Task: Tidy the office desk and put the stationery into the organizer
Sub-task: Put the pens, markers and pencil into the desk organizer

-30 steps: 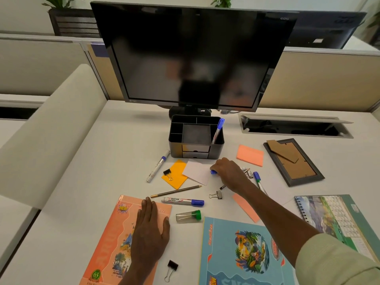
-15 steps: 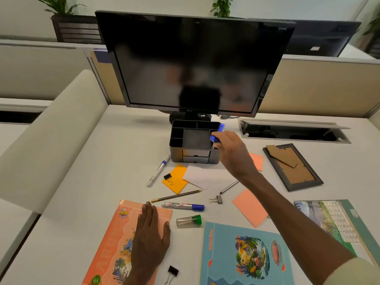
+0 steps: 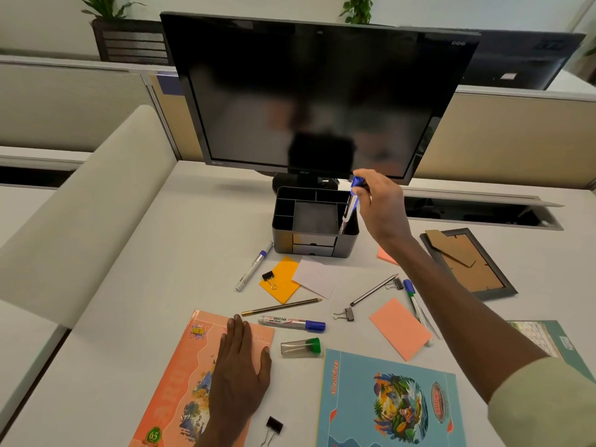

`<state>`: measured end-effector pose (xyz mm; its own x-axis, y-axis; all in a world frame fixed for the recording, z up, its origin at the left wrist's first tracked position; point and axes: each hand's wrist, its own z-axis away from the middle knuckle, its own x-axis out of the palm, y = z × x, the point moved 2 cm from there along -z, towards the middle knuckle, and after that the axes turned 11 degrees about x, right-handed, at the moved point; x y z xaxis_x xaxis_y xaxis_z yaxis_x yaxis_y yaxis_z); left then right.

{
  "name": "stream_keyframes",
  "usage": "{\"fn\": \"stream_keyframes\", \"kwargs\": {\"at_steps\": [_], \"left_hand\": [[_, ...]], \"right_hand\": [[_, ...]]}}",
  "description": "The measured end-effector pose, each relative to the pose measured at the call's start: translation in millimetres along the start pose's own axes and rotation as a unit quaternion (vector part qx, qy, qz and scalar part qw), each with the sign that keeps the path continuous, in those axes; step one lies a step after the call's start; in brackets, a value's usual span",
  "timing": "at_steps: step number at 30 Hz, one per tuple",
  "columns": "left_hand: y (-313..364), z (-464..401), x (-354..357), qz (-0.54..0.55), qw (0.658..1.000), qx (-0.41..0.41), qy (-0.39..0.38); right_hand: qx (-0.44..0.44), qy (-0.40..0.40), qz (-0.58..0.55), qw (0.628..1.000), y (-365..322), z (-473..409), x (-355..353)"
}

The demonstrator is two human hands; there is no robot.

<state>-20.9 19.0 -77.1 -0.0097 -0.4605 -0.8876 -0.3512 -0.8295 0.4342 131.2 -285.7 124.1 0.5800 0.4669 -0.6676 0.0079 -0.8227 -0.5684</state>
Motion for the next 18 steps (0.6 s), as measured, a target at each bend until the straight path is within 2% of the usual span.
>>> {"fn": "stream_keyframes", "kwargs": {"at_steps": [4,11,18], "left_hand": [[-0.1,0.1,-0.7,-0.001,1.0,0.001,-0.001],[0.4,0.1,-2.7,0.008,1.0,-0.006,-0.001],[-1.8,0.5,1.4,-0.003,1.0,-0.007,0.002]], "right_hand": [[0.017,-0.023,0.015,0.999,12.2,-2.1,18.2],[0.121,-0.081,0.014,0.989,43.5,-2.1,40.7],[0.153,-0.1,0.015,0.983,59.1,0.4,53.3]]}}
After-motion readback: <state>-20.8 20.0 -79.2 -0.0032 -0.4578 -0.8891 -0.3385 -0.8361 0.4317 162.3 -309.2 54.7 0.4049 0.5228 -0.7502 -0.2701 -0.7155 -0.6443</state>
